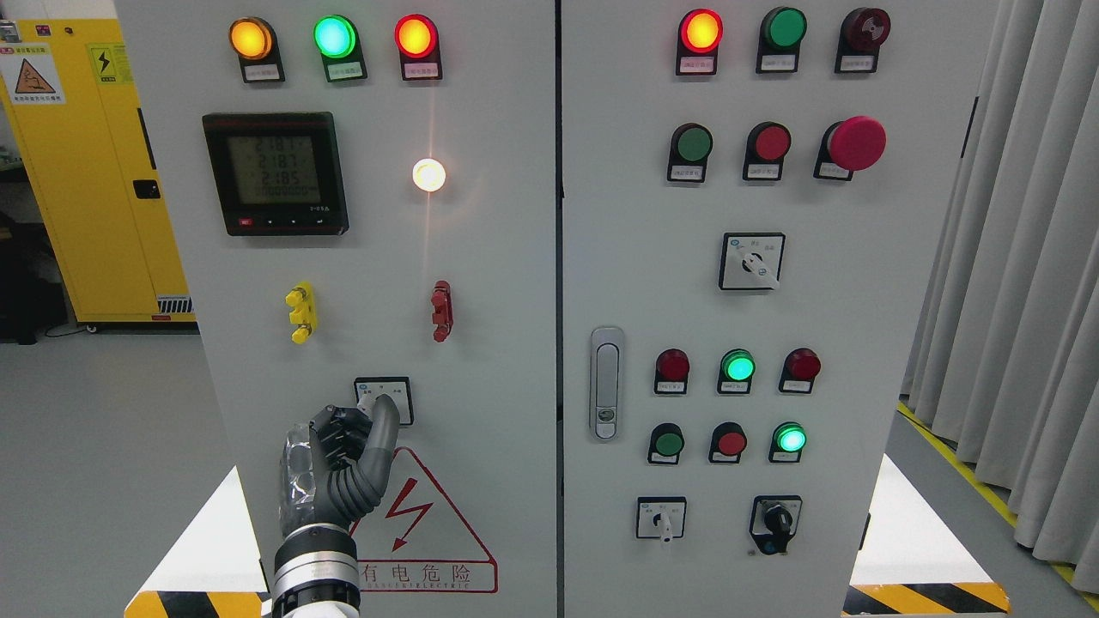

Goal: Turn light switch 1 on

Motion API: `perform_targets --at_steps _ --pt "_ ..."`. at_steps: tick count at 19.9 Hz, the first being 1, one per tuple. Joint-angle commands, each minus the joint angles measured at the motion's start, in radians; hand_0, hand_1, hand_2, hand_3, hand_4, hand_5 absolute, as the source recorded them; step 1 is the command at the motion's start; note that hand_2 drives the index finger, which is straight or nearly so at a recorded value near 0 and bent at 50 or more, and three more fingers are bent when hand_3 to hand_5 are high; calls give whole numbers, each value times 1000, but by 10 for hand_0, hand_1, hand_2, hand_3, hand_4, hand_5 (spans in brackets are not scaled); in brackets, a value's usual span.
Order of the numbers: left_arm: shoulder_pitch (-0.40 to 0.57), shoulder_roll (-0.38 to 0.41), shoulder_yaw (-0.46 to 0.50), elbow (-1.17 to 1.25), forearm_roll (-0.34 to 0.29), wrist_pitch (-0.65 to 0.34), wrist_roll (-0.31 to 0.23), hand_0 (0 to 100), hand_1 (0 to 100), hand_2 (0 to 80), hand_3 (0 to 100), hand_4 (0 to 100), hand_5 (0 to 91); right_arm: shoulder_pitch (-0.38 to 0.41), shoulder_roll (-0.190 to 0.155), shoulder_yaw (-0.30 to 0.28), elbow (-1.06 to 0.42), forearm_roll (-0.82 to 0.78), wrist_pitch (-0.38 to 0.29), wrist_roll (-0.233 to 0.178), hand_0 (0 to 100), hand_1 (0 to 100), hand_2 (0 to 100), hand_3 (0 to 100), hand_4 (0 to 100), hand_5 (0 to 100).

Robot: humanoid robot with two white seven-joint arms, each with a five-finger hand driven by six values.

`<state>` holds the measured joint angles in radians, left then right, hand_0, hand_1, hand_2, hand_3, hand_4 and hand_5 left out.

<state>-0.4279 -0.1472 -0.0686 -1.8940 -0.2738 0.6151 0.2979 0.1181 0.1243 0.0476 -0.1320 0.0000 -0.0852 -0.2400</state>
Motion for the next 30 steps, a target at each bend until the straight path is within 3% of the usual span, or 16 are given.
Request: perform_targets --at_steps 1,5,14,23,27,30 --pt "0 -2 0 0 1 -5 -6 230 530 589 892 905 840 0 0 0 0 -29 1 1 0 500 40 0 0 0" --pt "0 -2 0 0 1 -5 -5 133 531 592 892 904 839 0 0 0 0 -29 1 1 0 500 40 0 0 0" --pt "31 0 0 -16 5 -15 29 61 529 597 891 904 838 0 0 0 0 -29 1 1 0 500 40 0 0 0" --pt "187 14 0 -51 13 -213 33 13 532 617 903 907 840 0 0 0 0 -29 1 1 0 500 40 0 0 0" --pt "290 31 9 -43 76 -391 66 1 519 622 906 909 842 0 0 0 0 -29 1 1 0 500 40 0 0 0" --pt "446 47 30 -28 142 -523 69 0 491 623 907 910 842 0 0 0 0 -29 1 1 0 500 40 0 0 0"
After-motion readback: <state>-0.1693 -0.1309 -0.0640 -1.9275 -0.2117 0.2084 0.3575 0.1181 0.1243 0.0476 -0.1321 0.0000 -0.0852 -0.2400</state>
